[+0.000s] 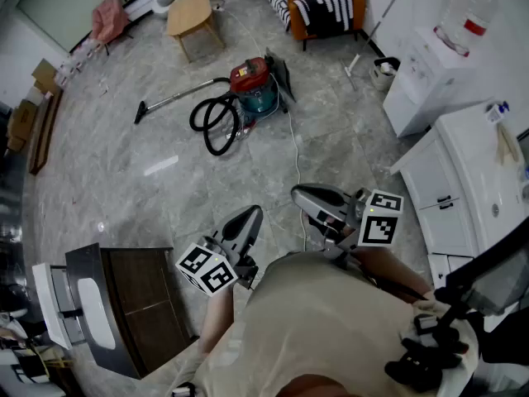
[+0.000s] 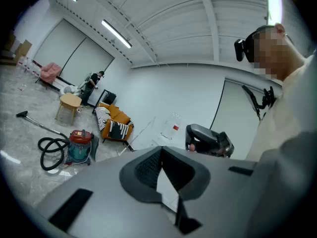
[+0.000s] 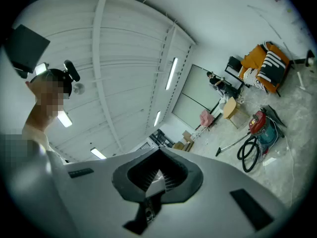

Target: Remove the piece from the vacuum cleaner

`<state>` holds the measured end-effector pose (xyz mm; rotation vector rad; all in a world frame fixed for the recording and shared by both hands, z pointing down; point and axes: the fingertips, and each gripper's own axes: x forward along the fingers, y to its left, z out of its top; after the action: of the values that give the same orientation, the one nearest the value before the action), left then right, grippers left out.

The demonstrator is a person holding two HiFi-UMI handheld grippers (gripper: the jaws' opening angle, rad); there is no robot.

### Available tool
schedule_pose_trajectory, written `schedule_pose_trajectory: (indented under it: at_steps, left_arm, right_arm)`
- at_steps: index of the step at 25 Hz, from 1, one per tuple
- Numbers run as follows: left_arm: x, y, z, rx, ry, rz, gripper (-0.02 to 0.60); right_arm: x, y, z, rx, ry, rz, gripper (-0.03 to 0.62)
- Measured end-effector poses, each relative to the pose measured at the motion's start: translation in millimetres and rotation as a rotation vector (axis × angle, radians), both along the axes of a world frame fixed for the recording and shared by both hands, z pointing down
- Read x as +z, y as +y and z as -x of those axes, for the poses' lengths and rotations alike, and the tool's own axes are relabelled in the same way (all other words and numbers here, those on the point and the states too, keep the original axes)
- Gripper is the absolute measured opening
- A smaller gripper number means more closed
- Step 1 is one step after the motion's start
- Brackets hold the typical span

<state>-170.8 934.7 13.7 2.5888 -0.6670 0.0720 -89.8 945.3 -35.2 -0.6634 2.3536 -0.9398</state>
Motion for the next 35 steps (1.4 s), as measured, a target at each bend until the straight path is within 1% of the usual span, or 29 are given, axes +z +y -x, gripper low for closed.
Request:
schedule_pose_trajectory:
  at_steps: [3,5,7,9,12,15,19,23,25,28,30,33,35]
  left_arm:
    - [9.1,5.6,-26.8,0.011,-0.007,0.032,0.005]
    - [14.0,4.5,-46.3,0.02,-0.014,0.047,0.005]
    - [12.7,-0.2,-65.8,0.029,-0.027,0.039,0.005]
    - [8.4,-7.1,-81.8,0.029,-0.048,0.013,0.005]
    - [6.8,-17.2,-99.0,0.007,-0.09,-0.014,0.005]
    - [18.3,-17.8,-119.4,-0.03,-0.119,0.005,0.005]
    - [33.4,-12.3,-126.3,-0.069,-0.18,0.037,0.005]
    - [34.4,-23.5,-124.8,-0.09,-0.222,0.041,0.005]
    - [34.4,-31.3,-125.5,-0.086,-0.224,0.033,0.005]
    - [40.5,-41.2,-129.4,-0.058,-0.209,0.022,0.005]
    - [50.6,-47.8,-129.5,-0.033,-0.188,0.035,0.005]
    - [68.3,-65.2,-137.5,0.035,-0.134,0.083,0.005]
    - [67.5,-81.5,-134.7,0.08,-0.109,0.081,0.005]
  right_arm:
    - [3.4,2.6,-23.7,-0.017,-0.024,0.027,0.002]
    - [9.5,1.5,-44.4,0.0,-0.017,0.053,0.002]
    - [14.4,-3.8,-67.1,0.024,-0.021,0.073,0.002]
    - [15.7,-11.3,-85.1,0.026,-0.048,0.084,0.002]
    - [19.7,-23.9,-97.5,-0.014,-0.065,0.104,0.002]
    - [28.3,-32.4,-113.7,-0.067,-0.086,0.138,0.002]
    - [38.4,-38.0,-126.1,-0.127,-0.174,0.163,0.002]
    - [41.8,-41.8,-124.3,-0.166,-0.209,0.171,0.002]
    - [42.9,-43.8,-121.1,-0.178,-0.209,0.168,0.002]
    - [47.4,-47.2,-118.3,-0.176,-0.183,0.164,0.002]
    - [51.8,-49.7,-115.3,-0.173,-0.161,0.173,0.002]
    - [56.5,-62.4,-116.9,-0.13,-0.148,0.201,0.002]
    - [53.8,-76.7,-107.5,-0.103,-0.155,0.209,0.002]
